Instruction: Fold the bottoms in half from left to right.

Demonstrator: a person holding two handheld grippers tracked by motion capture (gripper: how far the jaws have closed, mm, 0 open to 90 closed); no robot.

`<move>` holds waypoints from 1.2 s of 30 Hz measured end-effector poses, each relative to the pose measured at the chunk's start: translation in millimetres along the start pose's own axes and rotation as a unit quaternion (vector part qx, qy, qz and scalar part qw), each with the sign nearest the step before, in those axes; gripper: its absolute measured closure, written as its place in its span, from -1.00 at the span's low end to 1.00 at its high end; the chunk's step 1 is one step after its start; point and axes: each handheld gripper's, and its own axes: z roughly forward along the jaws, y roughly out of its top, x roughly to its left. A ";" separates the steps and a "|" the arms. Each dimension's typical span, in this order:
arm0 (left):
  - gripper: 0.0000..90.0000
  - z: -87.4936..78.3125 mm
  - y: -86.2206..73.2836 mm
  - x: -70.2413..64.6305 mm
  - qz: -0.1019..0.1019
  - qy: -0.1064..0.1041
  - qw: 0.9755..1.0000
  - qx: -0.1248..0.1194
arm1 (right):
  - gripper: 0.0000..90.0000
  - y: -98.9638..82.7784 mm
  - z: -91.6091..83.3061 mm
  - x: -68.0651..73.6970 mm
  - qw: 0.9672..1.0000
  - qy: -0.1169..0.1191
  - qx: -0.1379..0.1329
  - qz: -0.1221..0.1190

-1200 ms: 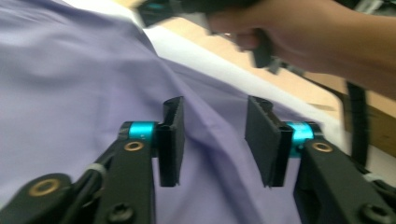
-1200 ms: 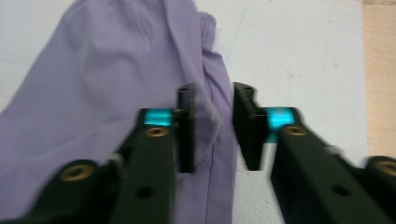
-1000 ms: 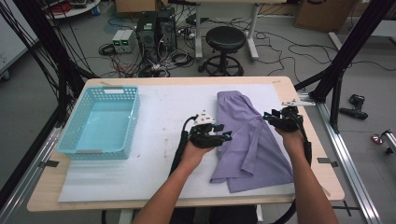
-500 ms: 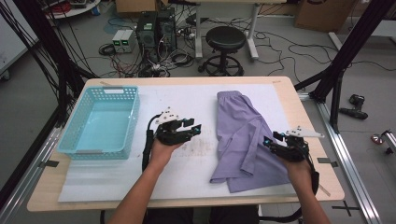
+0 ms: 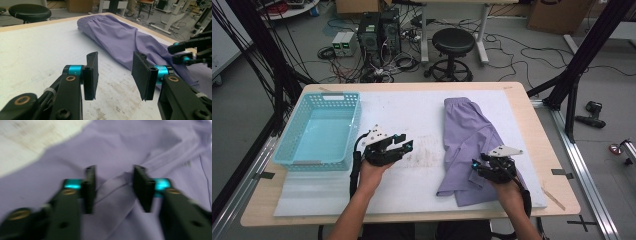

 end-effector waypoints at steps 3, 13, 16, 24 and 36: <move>0.29 0.1 -2.1 1.3 -0.003 0.003 1.000 0.002 | 0.98 -3.5 -7.8 -8.4 0.999 -0.018 0.019 -0.023; 0.41 1.2 -4.7 -1.2 -0.005 0.002 1.000 0.001 | 0.98 -38.7 -65.8 -67.7 0.997 -0.046 -0.011 0.059; 0.44 2.1 -5.3 -2.4 -0.006 0.001 1.000 -0.001 | 0.75 -52.2 -64.8 -77.7 0.996 -0.048 0.014 0.077; 0.46 -2.3 -5.3 0.0 -0.006 0.007 1.000 -0.005 | 0.43 -46.9 -69.2 -79.2 0.995 -0.058 -0.024 0.076; 0.45 -11.6 -7.7 5.8 -0.005 0.014 1.000 -0.003 | 0.70 -57.7 -51.4 -92.8 0.995 -0.051 0.031 0.074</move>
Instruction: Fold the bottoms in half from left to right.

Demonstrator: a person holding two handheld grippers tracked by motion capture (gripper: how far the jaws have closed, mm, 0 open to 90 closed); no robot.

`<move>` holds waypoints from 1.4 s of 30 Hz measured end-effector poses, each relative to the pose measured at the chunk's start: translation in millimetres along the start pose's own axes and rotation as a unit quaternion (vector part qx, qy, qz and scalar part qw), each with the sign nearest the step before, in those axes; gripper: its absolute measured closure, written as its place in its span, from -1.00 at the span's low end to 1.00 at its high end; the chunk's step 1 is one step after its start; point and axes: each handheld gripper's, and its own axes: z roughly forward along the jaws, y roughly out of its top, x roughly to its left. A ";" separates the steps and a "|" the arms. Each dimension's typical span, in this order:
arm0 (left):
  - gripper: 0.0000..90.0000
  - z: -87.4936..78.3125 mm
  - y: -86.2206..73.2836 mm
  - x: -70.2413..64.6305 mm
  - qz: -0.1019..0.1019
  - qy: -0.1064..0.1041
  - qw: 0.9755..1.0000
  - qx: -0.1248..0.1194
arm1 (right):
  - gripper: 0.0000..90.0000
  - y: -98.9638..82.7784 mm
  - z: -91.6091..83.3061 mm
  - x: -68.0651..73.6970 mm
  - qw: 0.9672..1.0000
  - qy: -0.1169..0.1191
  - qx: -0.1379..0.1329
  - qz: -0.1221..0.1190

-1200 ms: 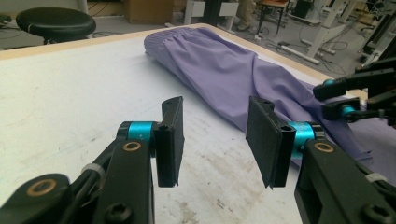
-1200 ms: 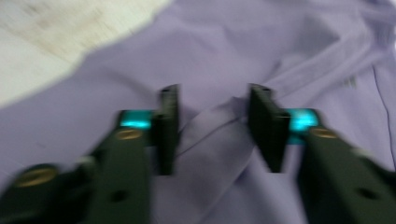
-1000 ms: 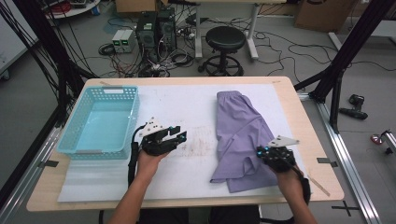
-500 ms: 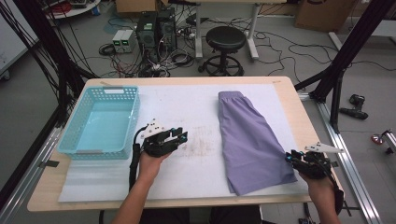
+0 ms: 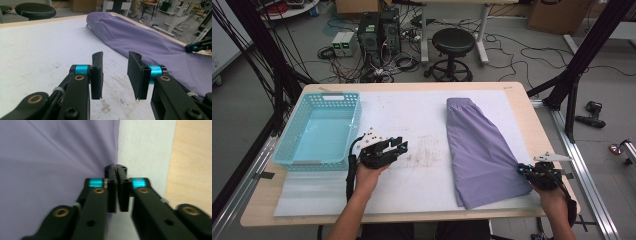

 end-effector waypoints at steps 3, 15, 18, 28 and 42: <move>0.44 -3.4 0.7 3.9 0.000 0.004 1.000 -0.008 | 0.37 16.0 -2.7 -0.7 0.999 0.009 -0.037 0.009; -0.45 -14.2 3.6 16.1 -0.002 0.019 1.000 -0.018 | 0.07 119.7 65.7 -2.1 0.997 0.039 -0.059 -0.033; -0.43 -15.2 3.4 18.1 0.006 0.017 1.000 -0.020 | 0.10 135.6 85.1 -5.7 0.997 0.051 -0.056 -0.018; -0.39 -10.0 1.4 19.9 0.022 0.018 1.000 -0.009 | 0.61 159.2 140.9 2.3 0.998 0.044 -0.004 -0.052; -0.33 -8.0 0.2 21.1 0.016 0.015 1.000 -0.005 | 0.51 151.3 123.9 -20.6 1.000 -0.005 0.014 -0.010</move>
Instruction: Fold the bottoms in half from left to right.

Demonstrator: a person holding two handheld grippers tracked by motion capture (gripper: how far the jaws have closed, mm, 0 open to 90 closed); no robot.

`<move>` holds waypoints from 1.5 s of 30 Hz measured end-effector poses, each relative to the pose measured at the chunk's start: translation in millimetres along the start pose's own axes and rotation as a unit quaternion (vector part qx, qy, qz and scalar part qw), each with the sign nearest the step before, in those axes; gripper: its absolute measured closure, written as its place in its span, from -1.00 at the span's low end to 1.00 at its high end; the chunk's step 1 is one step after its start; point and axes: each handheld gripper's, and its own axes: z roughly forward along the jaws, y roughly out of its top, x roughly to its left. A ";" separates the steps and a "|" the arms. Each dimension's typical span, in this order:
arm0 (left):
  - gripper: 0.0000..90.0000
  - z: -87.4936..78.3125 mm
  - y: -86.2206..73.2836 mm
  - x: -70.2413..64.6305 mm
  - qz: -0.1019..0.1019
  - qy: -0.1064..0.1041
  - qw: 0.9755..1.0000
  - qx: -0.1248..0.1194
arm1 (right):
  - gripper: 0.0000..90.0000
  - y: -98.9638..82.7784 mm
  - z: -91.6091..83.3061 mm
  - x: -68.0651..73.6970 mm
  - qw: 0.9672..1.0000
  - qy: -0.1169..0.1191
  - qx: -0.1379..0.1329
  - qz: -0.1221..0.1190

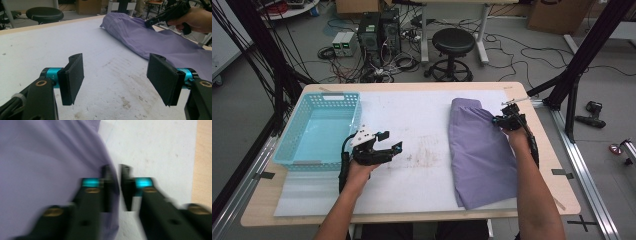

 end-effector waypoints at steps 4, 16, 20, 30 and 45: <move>-0.32 0.2 0.1 0.3 -0.001 -0.004 1.000 -0.003 | 0.41 14.6 -3.0 17.7 0.997 0.027 -0.070 -0.026; -0.31 1.8 0.8 -4.8 -0.003 -0.014 1.000 -0.003 | 0.25 44.6 53.1 57.9 0.995 0.076 -0.034 -0.051; -0.30 2.5 0.4 -4.4 -0.003 -0.014 1.000 -0.001 | 0.25 38.9 59.5 45.5 0.999 0.015 -0.009 -0.032; -0.30 0.9 0.6 -1.8 -0.004 -0.012 1.000 -0.005 | 0.03 32.6 18.6 23.9 0.998 0.044 -0.053 0.011; -0.24 -4.3 6.9 2.9 0.003 -0.027 0.999 -0.021 | 0.37 -35.6 -101.2 68.4 0.983 0.080 -0.155 -0.048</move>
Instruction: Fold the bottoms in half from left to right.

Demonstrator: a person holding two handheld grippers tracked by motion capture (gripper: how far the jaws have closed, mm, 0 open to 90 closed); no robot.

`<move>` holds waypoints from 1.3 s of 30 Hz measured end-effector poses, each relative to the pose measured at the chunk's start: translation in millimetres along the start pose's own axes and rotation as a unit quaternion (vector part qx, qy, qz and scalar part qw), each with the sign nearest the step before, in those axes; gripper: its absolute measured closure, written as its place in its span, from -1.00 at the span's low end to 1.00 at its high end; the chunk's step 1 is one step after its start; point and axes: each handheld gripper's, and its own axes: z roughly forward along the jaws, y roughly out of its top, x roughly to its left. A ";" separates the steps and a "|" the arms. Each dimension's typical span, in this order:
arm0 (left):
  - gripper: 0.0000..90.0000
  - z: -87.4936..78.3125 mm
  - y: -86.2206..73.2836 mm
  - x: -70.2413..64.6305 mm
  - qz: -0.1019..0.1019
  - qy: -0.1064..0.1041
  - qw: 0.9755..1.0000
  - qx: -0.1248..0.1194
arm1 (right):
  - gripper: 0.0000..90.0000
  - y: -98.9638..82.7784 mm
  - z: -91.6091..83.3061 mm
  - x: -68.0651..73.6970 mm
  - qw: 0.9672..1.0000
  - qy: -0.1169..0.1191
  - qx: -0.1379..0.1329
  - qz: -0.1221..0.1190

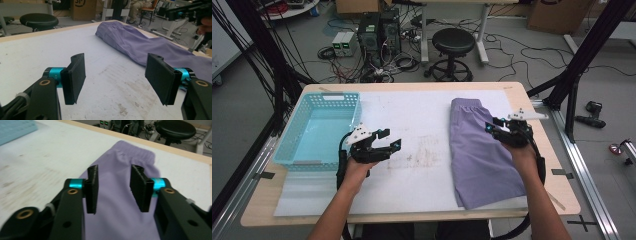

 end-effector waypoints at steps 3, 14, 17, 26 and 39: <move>-0.19 -2.6 1.6 -4.2 0.005 -0.004 1.000 -0.001 | 0.38 -22.1 -9.0 20.5 1.000 0.016 0.001 -0.006; -0.26 -1.1 3.8 -19.3 -0.001 0.004 1.000 0.002 | 0.53 -66.0 -15.4 73.3 0.996 0.077 0.033 -0.020; -0.26 0.2 2.9 -20.9 0.001 0.004 1.000 0.007 | 0.50 -69.1 -11.6 89.1 0.993 0.096 0.047 -0.041; -0.20 4.2 0.1 -25.0 0.000 0.001 1.000 0.010 | 0.54 -74.9 24.6 126.8 0.981 0.094 0.129 -0.112; -0.06 9.4 -2.2 -29.3 -0.004 -0.011 1.000 0.015 | 1.00 -58.8 8.1 105.9 0.988 0.125 0.073 -0.051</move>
